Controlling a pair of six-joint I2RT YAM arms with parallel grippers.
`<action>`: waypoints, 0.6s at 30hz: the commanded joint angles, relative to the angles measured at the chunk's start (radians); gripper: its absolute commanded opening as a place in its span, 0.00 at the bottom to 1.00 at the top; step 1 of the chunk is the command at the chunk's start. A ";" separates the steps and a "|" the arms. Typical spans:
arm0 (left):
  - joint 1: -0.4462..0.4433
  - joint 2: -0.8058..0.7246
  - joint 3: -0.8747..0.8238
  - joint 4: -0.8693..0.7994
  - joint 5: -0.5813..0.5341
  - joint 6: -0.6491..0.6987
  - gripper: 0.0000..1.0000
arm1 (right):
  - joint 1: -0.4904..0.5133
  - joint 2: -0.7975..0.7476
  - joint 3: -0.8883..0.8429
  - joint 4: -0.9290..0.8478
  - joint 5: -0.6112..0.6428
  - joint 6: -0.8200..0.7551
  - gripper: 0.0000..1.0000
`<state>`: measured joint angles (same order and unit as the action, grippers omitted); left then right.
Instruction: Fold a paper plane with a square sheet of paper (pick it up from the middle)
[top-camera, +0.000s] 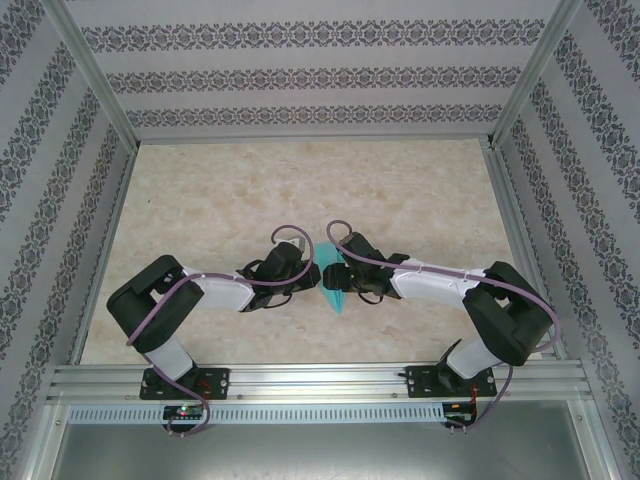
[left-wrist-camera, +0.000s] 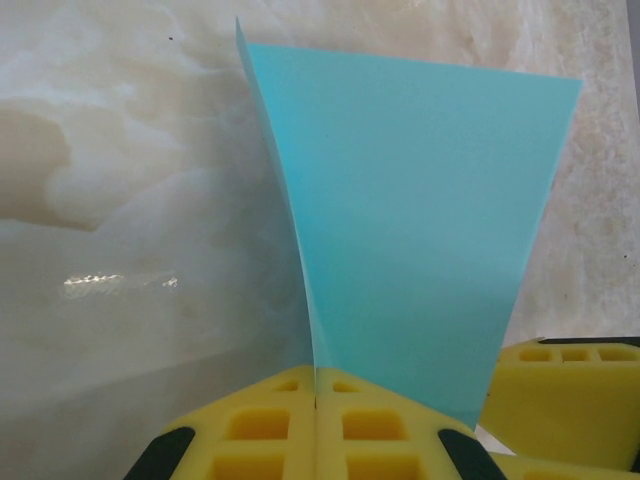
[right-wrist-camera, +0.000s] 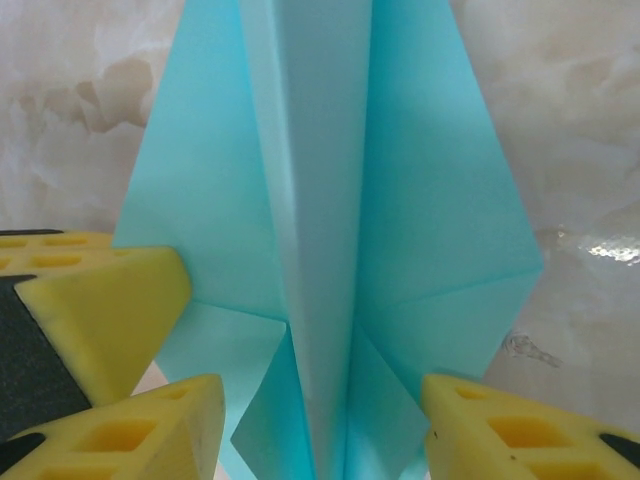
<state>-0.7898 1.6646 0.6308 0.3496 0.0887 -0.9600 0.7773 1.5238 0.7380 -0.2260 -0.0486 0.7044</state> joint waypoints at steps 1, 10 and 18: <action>0.017 0.014 -0.010 0.006 -0.017 -0.005 0.00 | 0.020 0.006 0.019 -0.017 0.011 -0.008 0.53; 0.017 0.017 -0.010 0.009 -0.011 -0.006 0.00 | 0.056 -0.007 -0.006 0.025 0.004 0.044 0.41; 0.017 0.017 -0.015 0.017 -0.006 -0.014 0.00 | 0.060 0.048 0.033 -0.004 0.043 0.048 0.33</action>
<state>-0.7856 1.6768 0.6308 0.3500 0.0887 -0.9604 0.8249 1.5482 0.7429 -0.2264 -0.0372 0.7418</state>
